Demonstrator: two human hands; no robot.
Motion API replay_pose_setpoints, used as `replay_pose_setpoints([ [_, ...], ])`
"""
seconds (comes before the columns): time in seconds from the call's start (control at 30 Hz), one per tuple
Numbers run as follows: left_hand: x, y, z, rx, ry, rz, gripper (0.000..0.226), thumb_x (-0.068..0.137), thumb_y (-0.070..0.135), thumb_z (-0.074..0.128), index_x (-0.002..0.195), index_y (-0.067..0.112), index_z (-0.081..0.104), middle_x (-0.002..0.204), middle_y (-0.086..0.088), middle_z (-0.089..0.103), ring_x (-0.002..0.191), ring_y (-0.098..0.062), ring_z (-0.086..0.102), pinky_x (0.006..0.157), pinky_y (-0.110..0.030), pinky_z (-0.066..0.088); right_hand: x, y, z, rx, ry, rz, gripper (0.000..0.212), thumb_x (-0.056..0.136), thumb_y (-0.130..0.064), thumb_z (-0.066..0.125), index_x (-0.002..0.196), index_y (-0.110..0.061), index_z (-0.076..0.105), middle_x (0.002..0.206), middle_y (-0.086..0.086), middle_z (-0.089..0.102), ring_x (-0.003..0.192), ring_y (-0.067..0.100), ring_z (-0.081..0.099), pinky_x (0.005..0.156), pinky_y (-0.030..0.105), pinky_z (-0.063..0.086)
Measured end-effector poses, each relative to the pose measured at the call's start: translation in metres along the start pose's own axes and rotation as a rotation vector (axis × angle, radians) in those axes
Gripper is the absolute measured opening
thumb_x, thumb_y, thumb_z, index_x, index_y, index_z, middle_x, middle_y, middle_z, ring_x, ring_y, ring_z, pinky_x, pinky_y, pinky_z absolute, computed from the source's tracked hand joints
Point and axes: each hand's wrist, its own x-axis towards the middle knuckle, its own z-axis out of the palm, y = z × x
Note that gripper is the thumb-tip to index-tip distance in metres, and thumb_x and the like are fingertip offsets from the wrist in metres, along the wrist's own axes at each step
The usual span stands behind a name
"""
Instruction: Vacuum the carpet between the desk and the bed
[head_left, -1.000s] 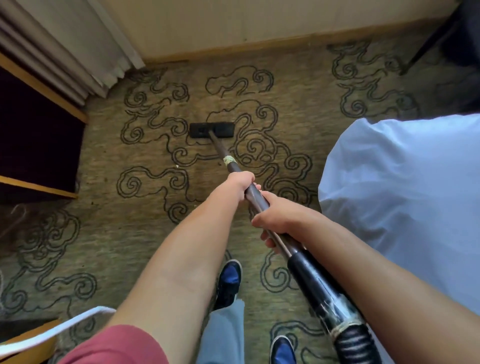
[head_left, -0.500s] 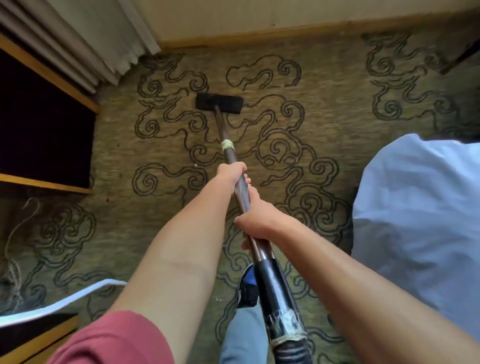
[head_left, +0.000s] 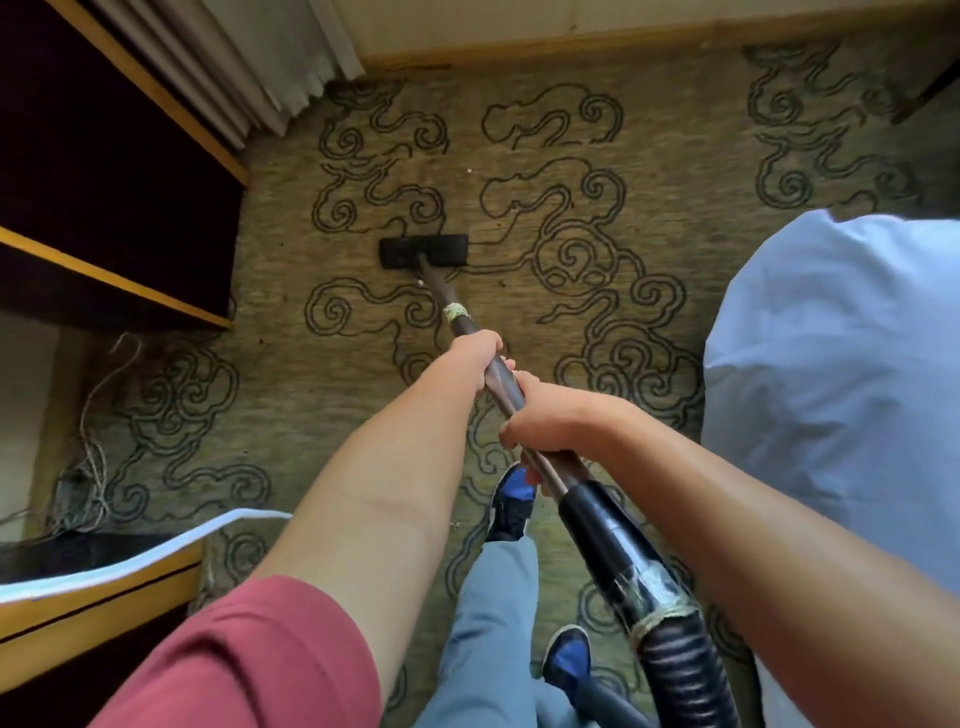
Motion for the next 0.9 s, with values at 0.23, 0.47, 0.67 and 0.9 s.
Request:
replay_pose_setpoints([
  [0.23, -0.054, -0.086, 0.021, -0.029, -0.003, -0.015, 0.004, 0.096, 0.006, 0.047, 0.096, 0.002, 0.046, 0.071, -0.013, 0.054, 0.055, -0.025, 0.052, 0.056, -0.035, 0.045, -0.067, 0.064, 0.038, -0.052, -0.025, 0.024, 0.053, 0.097, -0.006, 0.054, 0.142, -0.018, 0.028, 0.088, 0.021, 0.064, 0.062, 0.031, 0.071, 0.056, 0.045, 0.063],
  [0.47, -0.084, -0.169, 0.029, -0.056, -0.020, -0.063, 0.014, 0.097, 0.011, 0.048, 0.110, 0.005, 0.045, 0.077, -0.012, 0.056, 0.066, -0.024, 0.055, 0.066, -0.035, 0.046, -0.105, 0.125, 0.090, -0.032, -0.032, 0.026, 0.076, 0.099, -0.004, 0.052, 0.159, -0.024, 0.010, 0.090, 0.024, 0.059, 0.045, 0.023, 0.066, 0.044, 0.039, 0.059],
  [0.67, -0.115, -0.213, 0.033, -0.033, -0.039, -0.126, 0.012, 0.097, 0.017, 0.050, 0.102, 0.006, 0.048, 0.074, -0.009, 0.059, 0.064, -0.024, 0.054, 0.069, -0.036, 0.046, -0.131, 0.157, 0.111, -0.048, -0.052, 0.048, 0.082, 0.099, -0.006, 0.055, 0.160, -0.030, 0.006, 0.094, 0.025, 0.061, 0.047, 0.023, 0.068, 0.048, 0.042, 0.061],
  [0.9, -0.134, -0.245, 0.043, -0.113, -0.039, -0.173, 0.032, 0.093, 0.019, 0.056, 0.123, 0.007, 0.057, 0.084, -0.010, 0.066, 0.071, -0.026, 0.061, 0.069, -0.038, 0.050, -0.148, 0.183, 0.120, -0.098, -0.063, 0.059, 0.075, 0.096, -0.007, 0.060, 0.155, -0.027, 0.018, 0.106, 0.023, 0.060, 0.064, 0.033, 0.072, 0.057, 0.044, 0.064],
])
